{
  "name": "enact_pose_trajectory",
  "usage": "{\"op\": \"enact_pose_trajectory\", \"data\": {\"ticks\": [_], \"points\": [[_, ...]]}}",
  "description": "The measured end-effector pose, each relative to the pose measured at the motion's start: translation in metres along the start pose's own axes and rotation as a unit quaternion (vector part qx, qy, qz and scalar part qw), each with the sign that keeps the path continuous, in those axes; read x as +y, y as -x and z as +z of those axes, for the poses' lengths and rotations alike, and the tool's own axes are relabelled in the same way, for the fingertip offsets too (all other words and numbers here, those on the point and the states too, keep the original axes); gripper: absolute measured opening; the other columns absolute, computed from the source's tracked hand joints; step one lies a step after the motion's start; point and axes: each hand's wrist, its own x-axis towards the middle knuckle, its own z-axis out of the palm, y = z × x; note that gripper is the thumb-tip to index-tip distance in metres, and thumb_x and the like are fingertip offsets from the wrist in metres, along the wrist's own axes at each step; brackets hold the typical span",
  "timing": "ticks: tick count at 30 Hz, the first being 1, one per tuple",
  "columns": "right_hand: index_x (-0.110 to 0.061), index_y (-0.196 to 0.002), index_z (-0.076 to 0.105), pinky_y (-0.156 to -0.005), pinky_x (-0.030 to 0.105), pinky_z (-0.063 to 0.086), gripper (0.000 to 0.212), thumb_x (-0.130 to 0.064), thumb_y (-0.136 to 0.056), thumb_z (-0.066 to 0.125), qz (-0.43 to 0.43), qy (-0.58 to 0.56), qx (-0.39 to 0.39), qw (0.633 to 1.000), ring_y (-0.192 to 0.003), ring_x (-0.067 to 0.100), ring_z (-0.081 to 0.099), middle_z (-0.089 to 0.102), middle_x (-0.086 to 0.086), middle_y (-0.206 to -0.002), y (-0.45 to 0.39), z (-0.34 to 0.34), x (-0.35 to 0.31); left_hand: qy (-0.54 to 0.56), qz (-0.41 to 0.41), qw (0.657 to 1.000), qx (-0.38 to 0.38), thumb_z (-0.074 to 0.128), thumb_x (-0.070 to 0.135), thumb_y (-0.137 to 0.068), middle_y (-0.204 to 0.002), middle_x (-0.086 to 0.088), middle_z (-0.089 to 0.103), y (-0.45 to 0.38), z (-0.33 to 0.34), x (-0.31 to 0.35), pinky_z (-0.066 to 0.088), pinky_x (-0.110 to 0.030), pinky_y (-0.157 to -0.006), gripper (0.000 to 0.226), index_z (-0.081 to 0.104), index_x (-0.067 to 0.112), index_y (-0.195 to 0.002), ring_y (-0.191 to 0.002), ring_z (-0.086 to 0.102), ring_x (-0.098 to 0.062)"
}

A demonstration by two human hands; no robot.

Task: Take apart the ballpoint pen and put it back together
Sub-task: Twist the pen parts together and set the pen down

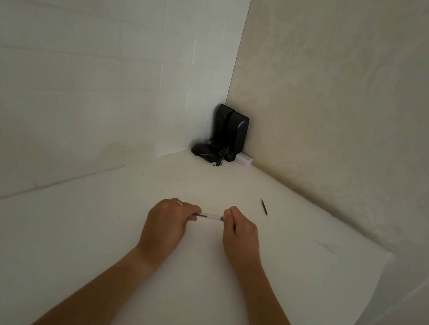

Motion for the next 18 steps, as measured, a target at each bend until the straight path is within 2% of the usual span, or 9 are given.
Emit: {"op": "enact_pose_trajectory", "data": {"ticks": [4, 8, 11, 13, 16, 18], "points": [[-0.017, -0.067, 0.034, -0.049, 0.028, 0.023, 0.034, -0.012, -0.099, 0.044, 0.026, -0.007, -0.018, 0.999, -0.051, 0.014, 0.024, 0.030, -0.003, -0.053, 0.000, -0.002, -0.002, -0.006, 0.011, 1.000, 0.018, 0.081, 0.002, -0.072, -0.072, 0.004, 0.073, -0.001, -0.003, 0.004, 0.050, -0.026, -0.065, 0.028, 0.079, 0.022, -0.091, -0.069, 0.066, -0.019], [-0.025, -0.062, 0.027, -0.049, 0.029, 0.021, 0.042, -0.013, -0.099, 0.043, 0.044, -0.011, -0.031, 0.998, -0.052, 0.013, 0.023, 0.029, -0.003, -0.053, 0.001, -0.004, -0.004, -0.007, 0.018, 0.999, 0.030, 0.083, 0.000, -0.068, -0.070, 0.005, 0.073, -0.001, -0.005, 0.006, 0.049, -0.024, -0.064, 0.031, 0.079, 0.022, -0.090, -0.067, 0.066, -0.017], [-0.022, -0.064, 0.033, -0.046, 0.027, 0.025, 0.039, -0.013, -0.100, 0.042, 0.056, 0.007, -0.036, 0.998, -0.048, 0.013, 0.024, 0.031, -0.002, -0.052, -0.001, -0.002, -0.001, -0.007, 0.025, 0.999, 0.031, 0.085, 0.002, -0.068, -0.070, 0.004, 0.072, -0.001, -0.006, 0.007, 0.051, -0.025, -0.063, 0.030, 0.080, 0.022, -0.090, -0.066, 0.066, -0.018], [-0.017, -0.067, 0.038, -0.046, 0.026, 0.028, 0.034, -0.013, -0.101, 0.042, 0.064, 0.026, -0.039, 0.997, -0.047, 0.013, 0.026, 0.033, -0.002, -0.052, -0.002, 0.000, 0.001, -0.006, 0.023, 0.999, 0.033, 0.085, 0.003, -0.068, -0.071, 0.004, 0.073, 0.000, -0.007, 0.008, 0.049, -0.024, -0.063, 0.029, 0.079, 0.022, -0.090, -0.067, 0.066, -0.017], [-0.024, -0.064, 0.035, -0.046, 0.025, 0.024, 0.038, -0.018, -0.101, 0.040, 0.085, 0.045, -0.023, 0.995, -0.049, 0.013, 0.032, 0.038, -0.003, -0.054, 0.000, 0.002, -0.002, 0.003, 0.021, 0.999, 0.031, 0.085, 0.004, -0.068, -0.074, 0.006, 0.073, 0.001, -0.009, 0.009, 0.045, -0.020, -0.066, 0.029, 0.079, 0.022, -0.090, -0.070, 0.066, -0.016], [-0.022, -0.072, 0.040, -0.051, 0.029, 0.033, 0.031, -0.026, -0.103, 0.039, 0.072, 0.093, 0.015, 0.993, -0.056, 0.016, 0.041, 0.044, -0.004, -0.064, 0.004, 0.001, -0.009, 0.010, 0.023, 0.999, 0.028, 0.085, 0.005, -0.069, -0.075, 0.006, 0.074, 0.002, -0.009, 0.012, 0.047, -0.022, -0.066, 0.027, 0.079, 0.022, -0.090, -0.070, 0.066, -0.015]]}}
